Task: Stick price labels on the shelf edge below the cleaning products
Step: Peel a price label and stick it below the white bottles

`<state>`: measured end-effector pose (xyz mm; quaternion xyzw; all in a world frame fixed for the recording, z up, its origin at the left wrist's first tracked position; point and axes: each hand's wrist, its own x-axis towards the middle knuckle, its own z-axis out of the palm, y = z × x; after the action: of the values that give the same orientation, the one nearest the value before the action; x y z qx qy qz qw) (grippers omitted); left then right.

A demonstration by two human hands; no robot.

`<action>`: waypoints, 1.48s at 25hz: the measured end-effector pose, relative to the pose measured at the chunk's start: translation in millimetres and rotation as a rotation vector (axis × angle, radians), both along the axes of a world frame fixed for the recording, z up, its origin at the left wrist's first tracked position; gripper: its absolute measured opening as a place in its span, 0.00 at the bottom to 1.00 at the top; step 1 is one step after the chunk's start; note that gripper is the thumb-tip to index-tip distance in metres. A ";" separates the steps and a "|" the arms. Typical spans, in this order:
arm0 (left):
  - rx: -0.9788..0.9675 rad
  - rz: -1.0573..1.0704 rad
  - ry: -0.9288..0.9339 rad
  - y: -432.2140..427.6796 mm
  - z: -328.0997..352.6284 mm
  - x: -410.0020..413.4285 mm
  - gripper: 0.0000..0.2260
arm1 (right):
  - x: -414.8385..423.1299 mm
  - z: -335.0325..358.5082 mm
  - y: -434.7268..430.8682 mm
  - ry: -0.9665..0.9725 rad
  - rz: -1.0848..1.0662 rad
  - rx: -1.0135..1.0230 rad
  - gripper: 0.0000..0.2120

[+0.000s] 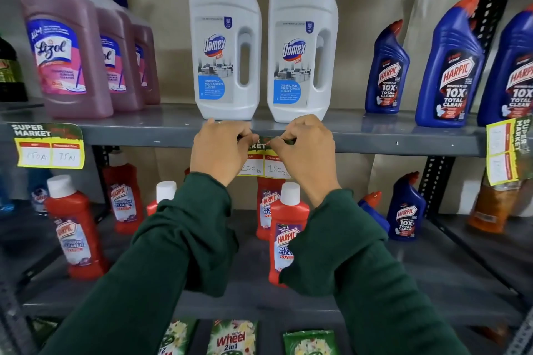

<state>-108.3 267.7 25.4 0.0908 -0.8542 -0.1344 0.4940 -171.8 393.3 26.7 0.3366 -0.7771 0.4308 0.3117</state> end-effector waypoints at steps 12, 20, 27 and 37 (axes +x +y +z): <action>0.055 0.039 0.040 -4.2 -0.9 -9.2 0.08 | -1.7 -1.6 -4.5 0.001 -0.005 -0.092 0.08; -0.098 0.044 -0.004 -9.9 -9.1 -15.6 0.11 | -2.0 -0.9 -8.7 0.096 -0.059 0.030 0.17; -0.175 0.093 0.048 -15.0 -7.4 -10.5 0.20 | -15.5 -0.5 -5.9 0.142 -0.111 0.140 0.15; -0.024 -0.153 -0.082 -42.4 4.6 0.9 0.08 | -12.8 -3.1 0.7 0.175 -0.074 0.134 0.07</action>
<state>-107.3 225.3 30.0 0.0250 -0.8796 -0.1578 0.4481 -184.7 394.0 23.6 0.3642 -0.7859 0.3352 0.3707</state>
